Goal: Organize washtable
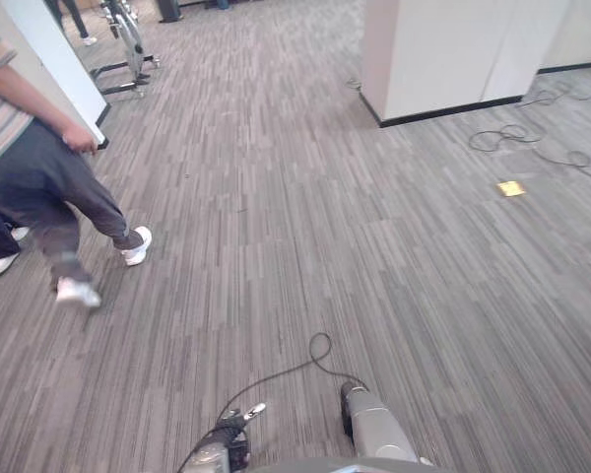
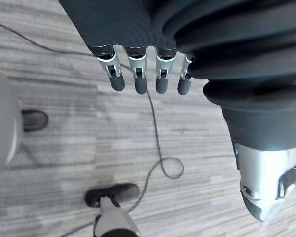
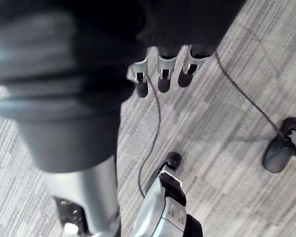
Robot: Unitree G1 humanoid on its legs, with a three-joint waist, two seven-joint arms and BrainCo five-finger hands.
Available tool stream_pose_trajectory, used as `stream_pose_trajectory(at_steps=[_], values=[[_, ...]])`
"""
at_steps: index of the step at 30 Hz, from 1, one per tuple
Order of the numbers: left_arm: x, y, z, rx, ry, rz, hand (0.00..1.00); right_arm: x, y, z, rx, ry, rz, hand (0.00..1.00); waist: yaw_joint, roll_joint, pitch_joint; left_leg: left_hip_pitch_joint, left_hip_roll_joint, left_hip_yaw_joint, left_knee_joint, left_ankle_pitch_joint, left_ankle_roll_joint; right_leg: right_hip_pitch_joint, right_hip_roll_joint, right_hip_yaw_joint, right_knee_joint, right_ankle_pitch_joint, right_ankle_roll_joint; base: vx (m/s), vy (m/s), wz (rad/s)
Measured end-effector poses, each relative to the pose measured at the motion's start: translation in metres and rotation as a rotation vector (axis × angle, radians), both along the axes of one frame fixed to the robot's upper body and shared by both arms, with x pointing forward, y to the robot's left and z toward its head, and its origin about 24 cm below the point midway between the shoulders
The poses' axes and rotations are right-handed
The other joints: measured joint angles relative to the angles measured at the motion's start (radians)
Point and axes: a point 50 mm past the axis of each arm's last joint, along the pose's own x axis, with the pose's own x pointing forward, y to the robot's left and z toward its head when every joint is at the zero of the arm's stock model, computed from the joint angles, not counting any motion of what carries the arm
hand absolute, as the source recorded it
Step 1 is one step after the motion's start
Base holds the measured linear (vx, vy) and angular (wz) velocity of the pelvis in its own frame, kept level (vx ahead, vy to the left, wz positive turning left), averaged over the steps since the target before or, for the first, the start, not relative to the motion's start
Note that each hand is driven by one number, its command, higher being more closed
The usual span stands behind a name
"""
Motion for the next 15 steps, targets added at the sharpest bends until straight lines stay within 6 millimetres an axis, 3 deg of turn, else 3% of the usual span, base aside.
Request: stream_pose_trajectory(at_steps=[1, 2, 3, 4, 6, 7, 9, 10, 11, 12, 13, 14, 15], values=[[0.002, -0.004, 0.001, -0.03, -0.011, 0.065, 0.0, 0.007, -0.001, 0.001, -0.002, -0.023, -0.025, 0.0, 0.0, -0.013, 0.024, -0.041, 0.014, -0.005, 0.196, 0.02, -0.033, 0.024, -0.009, -0.008, 0.072, -0.061, -0.041, 0.78, -0.45, 0.21], [0.001, -0.007, 0.0, -0.05, -0.009, 0.112, 0.0, 0.008, -0.002, 0.001, -0.006, -0.032, -0.041, 0.0, 0.001, -0.007, 0.028, -0.074, 0.032, -0.018, 0.323, 0.044, -0.063, 0.054, -0.003, -0.021, 0.079, -0.085, -0.061, 0.68, -0.458, 0.12], [0.005, -0.006, 0.002, -0.069, -0.034, 0.202, 0.0, 0.013, -0.002, 0.002, -0.015, -0.048, -0.017, 0.0, 0.004, 0.003, 0.033, -0.173, 0.08, -0.034, 0.627, 0.174, -0.136, 0.131, 0.02, -0.041, 0.065, -0.136, -0.08, 0.69, -0.39, -0.01], [0.003, -0.002, 0.002, -0.072, -0.038, 0.246, 0.0, 0.02, -0.001, 0.003, -0.017, -0.064, 0.018, 0.0, 0.016, 0.011, 0.039, -0.272, 0.117, -0.049, 0.928, 0.251, -0.2, 0.225, 0.051, -0.045, 0.029, -0.172, -0.105, 0.67, -0.349, -0.12], [0.007, 0.005, 0.004, -0.057, -0.063, 0.251, 0.0, 0.029, 0.0, 0.004, -0.022, -0.088, 0.041, 0.0, 0.042, 0.0, 0.048, -0.364, 0.113, -0.02, 1.127, 0.241, -0.167, 0.377, 0.058, -0.02, -0.048, -0.202, -0.125, 0.55, -0.262, -0.34], [0.008, 0.007, 0.005, -0.052, -0.073, 0.251, 0.0, 0.036, 0.0, 0.005, -0.025, -0.103, 0.056, 0.0, 0.051, -0.003, 0.048, -0.395, 0.113, 0.002, 1.133, 0.233, -0.154, 0.422, 0.058, -0.002, -0.081, -0.208, -0.127, 0.58, -0.249, -0.45], [0.01, 0.022, 0.009, -0.008, -0.116, 0.253, 0.0, 0.065, -0.004, 0.011, -0.053, -0.148, 0.13, 0.0, 0.083, -0.009, 0.054, -0.552, 0.129, 0.092, 0.98, 0.186, -0.092, 0.554, 0.043, 0.054, -0.196, -0.239, -0.137, 0.59, -0.191, -0.64], [0.008, 0.028, 0.009, 0.008, -0.117, 0.256, 0.0, 0.071, -0.004, 0.012, -0.054, -0.16, 0.135, 0.0, 0.089, -0.017, 0.058, -0.573, 0.123, 0.115, 0.877, 0.177, -0.09, 0.577, 0.03, 0.071, -0.213, -0.238, -0.127, 0.59, -0.147, -0.84], [-0.001, 0.035, 0.008, 0.029, -0.098, 0.253, 0.0, 0.074, -0.007, 0.015, -0.063, -0.197, 0.134, 0.0, 0.1, -0.029, 0.05, -0.586, 0.097, 0.154, 0.599, 0.174, -0.091, 0.62, 0.0, 0.103, -0.249, -0.258, -0.106, 0.44, -0.082, -0.7], [-0.012, 0.04, 0.006, 0.031, -0.078, 0.291, 0.0, 0.069, -0.01, 0.015, -0.069, -0.208, 0.103, 0.0, 0.097, -0.032, 0.051, -0.594, 0.081, 0.178, 0.363, 0.186, -0.101, 0.665, -0.02, 0.114, -0.286, -0.275, -0.085, 0.34, -0.051, -0.69], [-0.018, 0.043, 0.005, 0.045, -0.072, 0.31, 0.0, 0.052, -0.021, 0.016, -0.1, -0.189, 0.068, 0.0, 0.101, -0.026, 0.045, -0.595, 0.061, 0.17, 0.08, 0.225, -0.149, 0.711, -0.034, 0.131, -0.315, -0.295, -0.061, 0.16, 0.022, -0.46], [-0.02, 0.043, 0.005, 0.05, -0.066, 0.317, 0.0, 0.043, -0.024, 0.015, -0.106, -0.167, 0.056, 0.0, 0.099, -0.023, 0.041, -0.608, 0.058, 0.154, 0.007, 0.234, -0.162, 0.725, -0.036, 0.142, -0.318, -0.307, -0.045, 0.14, 0.145, -0.54], [-0.026, 0.046, 0.003, 0.063, -0.042, 0.322, 0.0, 0.018, -0.03, 0.013, -0.12, -0.1, 0.041, 0.0, 0.096, -0.021, 0.037, -0.624, 0.057, 0.161, 0.009, 0.249, -0.141, 0.745, -0.036, 0.175, -0.244, -0.334, -0.007, 0.41, 0.203, -0.63]])
